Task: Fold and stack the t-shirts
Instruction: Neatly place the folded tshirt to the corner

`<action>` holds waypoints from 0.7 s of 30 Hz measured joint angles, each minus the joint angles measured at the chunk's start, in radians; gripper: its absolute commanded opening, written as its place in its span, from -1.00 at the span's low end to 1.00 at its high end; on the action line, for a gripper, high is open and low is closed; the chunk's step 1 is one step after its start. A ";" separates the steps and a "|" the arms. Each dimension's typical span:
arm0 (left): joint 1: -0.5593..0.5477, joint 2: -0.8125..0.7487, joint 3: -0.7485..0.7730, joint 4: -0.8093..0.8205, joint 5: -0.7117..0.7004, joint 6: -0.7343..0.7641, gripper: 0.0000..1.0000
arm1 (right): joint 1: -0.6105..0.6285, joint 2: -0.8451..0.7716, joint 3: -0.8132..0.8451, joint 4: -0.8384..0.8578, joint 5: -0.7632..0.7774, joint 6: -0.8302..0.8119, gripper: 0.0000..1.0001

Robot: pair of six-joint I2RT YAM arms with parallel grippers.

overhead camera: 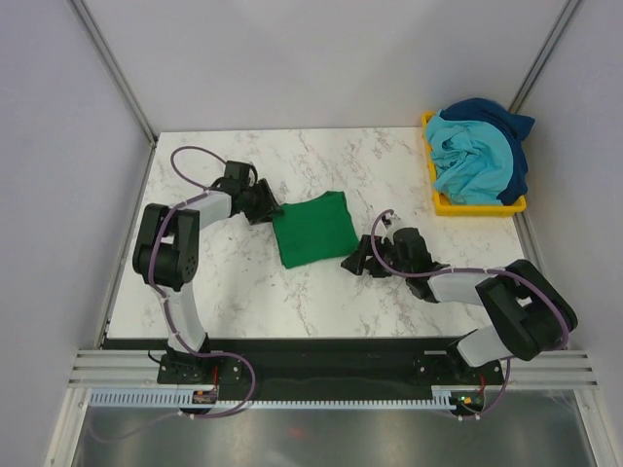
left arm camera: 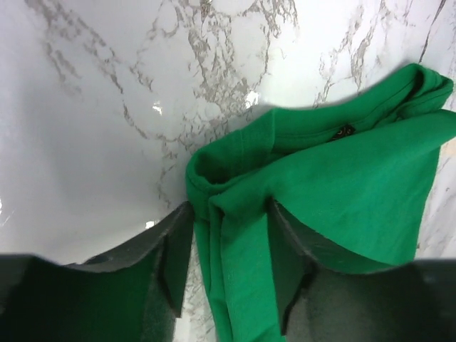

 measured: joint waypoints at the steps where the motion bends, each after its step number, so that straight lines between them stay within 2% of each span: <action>1: -0.003 0.006 0.004 0.005 0.000 0.002 -0.07 | 0.000 -0.011 -0.021 0.024 0.000 0.000 0.73; 2: -0.005 0.014 0.008 0.009 0.002 0.005 -0.18 | 0.000 -0.024 -0.041 0.042 0.001 -0.001 0.74; 3: -0.007 0.022 0.014 0.013 0.006 0.006 -0.43 | 0.000 -0.035 -0.056 0.052 0.000 -0.001 0.75; 6: -0.010 0.052 0.030 0.020 0.024 0.010 -0.96 | 0.000 -0.076 -0.109 0.085 0.000 -0.001 0.75; 11: -0.013 0.074 0.077 -0.013 0.033 0.021 -0.96 | 0.000 -0.084 -0.126 0.106 -0.001 -0.001 0.75; 14: -0.013 0.093 0.146 -0.098 -0.001 0.051 -0.96 | 0.000 -0.073 -0.126 0.118 -0.005 -0.001 0.74; 21: -0.011 0.154 0.446 -0.363 -0.245 0.199 -0.96 | 0.000 -0.062 -0.123 0.132 -0.012 -0.001 0.75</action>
